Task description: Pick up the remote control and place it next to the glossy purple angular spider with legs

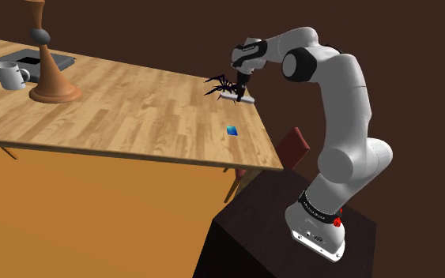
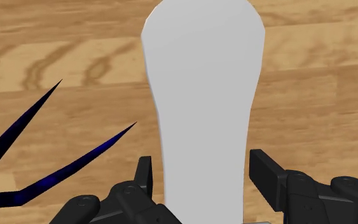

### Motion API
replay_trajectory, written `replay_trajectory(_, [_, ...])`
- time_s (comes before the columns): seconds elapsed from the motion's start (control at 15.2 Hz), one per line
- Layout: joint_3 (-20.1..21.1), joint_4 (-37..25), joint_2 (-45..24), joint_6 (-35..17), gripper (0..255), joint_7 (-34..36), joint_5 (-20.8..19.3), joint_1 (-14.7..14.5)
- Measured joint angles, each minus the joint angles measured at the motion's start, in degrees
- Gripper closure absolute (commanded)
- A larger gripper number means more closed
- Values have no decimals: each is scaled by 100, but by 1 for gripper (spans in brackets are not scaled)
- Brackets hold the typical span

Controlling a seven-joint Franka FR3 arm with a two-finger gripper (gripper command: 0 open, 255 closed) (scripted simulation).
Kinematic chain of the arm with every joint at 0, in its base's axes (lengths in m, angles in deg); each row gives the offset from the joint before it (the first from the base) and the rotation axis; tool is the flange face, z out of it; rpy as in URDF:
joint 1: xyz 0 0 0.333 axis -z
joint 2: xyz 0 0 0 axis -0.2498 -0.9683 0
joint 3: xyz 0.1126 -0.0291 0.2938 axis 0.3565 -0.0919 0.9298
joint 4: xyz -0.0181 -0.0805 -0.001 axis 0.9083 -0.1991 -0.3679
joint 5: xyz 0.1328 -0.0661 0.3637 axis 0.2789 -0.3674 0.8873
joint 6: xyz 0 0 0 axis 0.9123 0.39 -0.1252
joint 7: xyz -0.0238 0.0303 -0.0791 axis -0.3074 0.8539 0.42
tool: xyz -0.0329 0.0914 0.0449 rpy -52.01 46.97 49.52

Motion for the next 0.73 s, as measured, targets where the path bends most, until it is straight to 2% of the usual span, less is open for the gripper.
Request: replay_trajectory(0.73, [51, 126, -411, -535, 255, -30, 61, 25])
